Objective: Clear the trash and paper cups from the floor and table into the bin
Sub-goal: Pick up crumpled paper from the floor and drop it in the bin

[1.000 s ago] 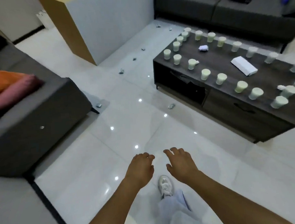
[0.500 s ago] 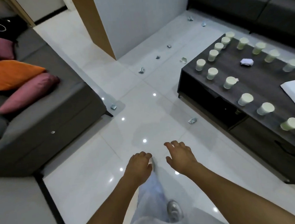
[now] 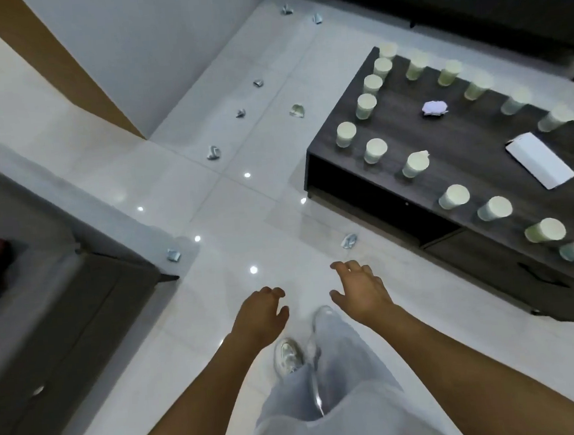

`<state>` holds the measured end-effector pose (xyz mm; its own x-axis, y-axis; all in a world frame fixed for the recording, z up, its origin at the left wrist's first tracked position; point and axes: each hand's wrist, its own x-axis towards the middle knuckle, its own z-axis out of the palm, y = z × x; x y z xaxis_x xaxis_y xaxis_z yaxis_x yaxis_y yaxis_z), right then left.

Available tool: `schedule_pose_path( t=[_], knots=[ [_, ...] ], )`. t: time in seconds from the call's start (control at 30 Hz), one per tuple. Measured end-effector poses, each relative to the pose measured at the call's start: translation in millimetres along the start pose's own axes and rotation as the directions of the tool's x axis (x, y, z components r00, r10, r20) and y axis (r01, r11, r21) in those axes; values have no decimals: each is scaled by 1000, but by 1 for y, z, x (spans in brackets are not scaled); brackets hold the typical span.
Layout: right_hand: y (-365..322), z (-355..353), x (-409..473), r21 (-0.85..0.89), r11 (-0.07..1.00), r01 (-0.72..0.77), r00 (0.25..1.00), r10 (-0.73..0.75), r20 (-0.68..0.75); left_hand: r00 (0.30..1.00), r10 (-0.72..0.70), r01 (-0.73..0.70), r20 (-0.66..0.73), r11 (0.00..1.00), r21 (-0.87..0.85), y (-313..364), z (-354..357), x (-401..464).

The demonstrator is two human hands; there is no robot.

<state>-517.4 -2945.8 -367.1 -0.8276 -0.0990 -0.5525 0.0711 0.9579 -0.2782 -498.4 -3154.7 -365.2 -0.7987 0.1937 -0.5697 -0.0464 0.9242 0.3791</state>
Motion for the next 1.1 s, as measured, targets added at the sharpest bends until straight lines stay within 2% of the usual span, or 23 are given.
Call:
schedule_pose_path(
  t=[0.13, 0.3, 0.57, 0.73, 0.93, 1.1],
  knots=[
    [23, -11, 56, 19, 997, -76, 996, 75, 40, 997, -4, 3, 72, 1000, 9, 0, -9, 62],
    [53, -8, 142, 48, 993, -109, 989, 103, 109, 989, -94, 99, 112, 994, -38, -10, -2, 145],
    [101, 32, 278, 87, 979, -187, 972, 171, 164, 977, -132, 143, 169, 988, -51, -52, 25, 287],
    [138, 93, 359, 66, 966, -251, 956, 236, 175, 973, -139, 151, 184, 987, -56, -101, 72, 371],
    [190, 199, 451, 28, 943, -331, 937, 325, 131, 970, -106, 110, 217, 994, -10, -186, 143, 472],
    [235, 286, 520, 34, 920, -391, 919, 388, 72, 982, -85, 92, 166, 995, -37, -255, 189, 563]
  ],
)
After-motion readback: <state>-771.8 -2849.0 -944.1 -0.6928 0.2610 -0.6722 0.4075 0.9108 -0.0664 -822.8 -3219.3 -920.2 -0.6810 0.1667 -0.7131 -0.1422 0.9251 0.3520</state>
